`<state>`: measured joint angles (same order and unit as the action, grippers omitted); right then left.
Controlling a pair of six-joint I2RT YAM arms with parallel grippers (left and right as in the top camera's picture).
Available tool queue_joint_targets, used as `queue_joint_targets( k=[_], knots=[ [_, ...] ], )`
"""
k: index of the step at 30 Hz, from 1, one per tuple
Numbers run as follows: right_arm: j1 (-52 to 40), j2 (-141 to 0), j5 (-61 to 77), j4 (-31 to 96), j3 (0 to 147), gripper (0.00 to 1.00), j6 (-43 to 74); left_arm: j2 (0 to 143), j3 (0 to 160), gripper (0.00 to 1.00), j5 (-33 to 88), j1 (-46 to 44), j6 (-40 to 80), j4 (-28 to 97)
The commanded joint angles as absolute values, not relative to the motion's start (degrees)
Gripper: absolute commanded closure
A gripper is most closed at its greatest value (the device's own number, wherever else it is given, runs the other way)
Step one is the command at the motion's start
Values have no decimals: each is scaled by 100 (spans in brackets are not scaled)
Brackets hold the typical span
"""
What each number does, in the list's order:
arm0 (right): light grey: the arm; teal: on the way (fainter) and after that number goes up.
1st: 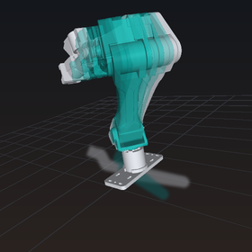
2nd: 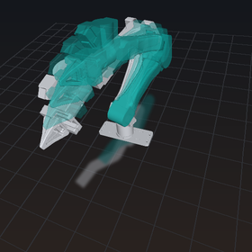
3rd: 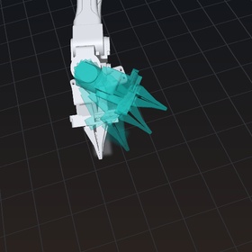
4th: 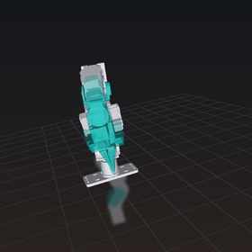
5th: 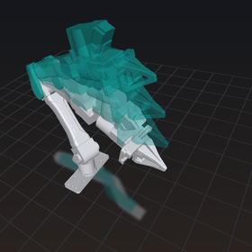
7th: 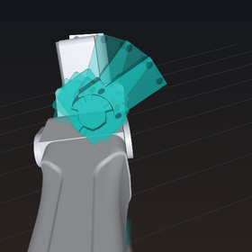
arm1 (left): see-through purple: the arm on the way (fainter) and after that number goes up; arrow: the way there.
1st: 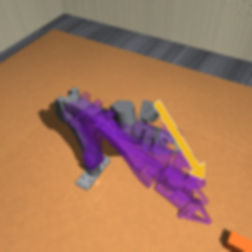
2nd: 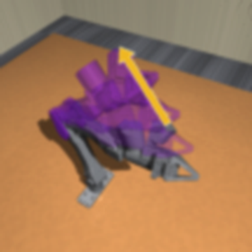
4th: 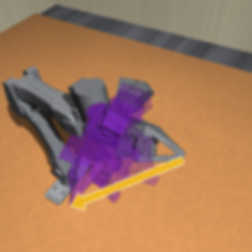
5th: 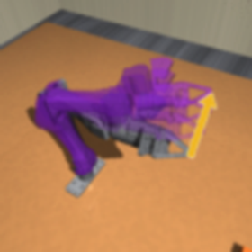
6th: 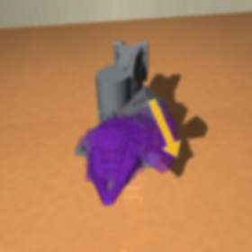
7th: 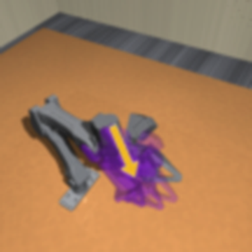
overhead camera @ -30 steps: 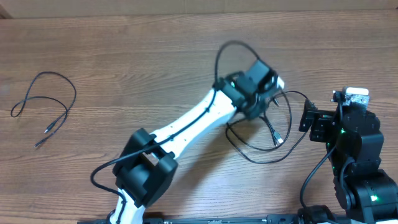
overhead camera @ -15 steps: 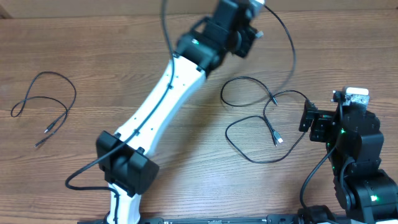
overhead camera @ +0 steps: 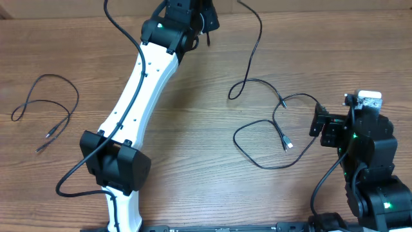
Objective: Untangle cables
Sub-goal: 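Lift the grasped cable up and pull it toward the far side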
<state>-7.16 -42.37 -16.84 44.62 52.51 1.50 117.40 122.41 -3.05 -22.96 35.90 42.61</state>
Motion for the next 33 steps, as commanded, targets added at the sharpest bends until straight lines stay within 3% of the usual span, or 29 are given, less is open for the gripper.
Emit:
queue_joint_targets(
  k=[1, 12, 33],
  knots=[
    [-707, -4185, -1664, 4429, 5424, 0, 174, 11719, 12392, 96, -836, -2346, 3793, 4248],
    [-707, -4185, -1662, 4429, 5424, 0, 174, 11493, 12564, 96, -5050, -2213, 4071, 3216],
    [-707, -4185, -1492, 4431, 5424, 0, 172, 11500, 12562, 96, -5981, -5, 4335, 3896]
  ],
)
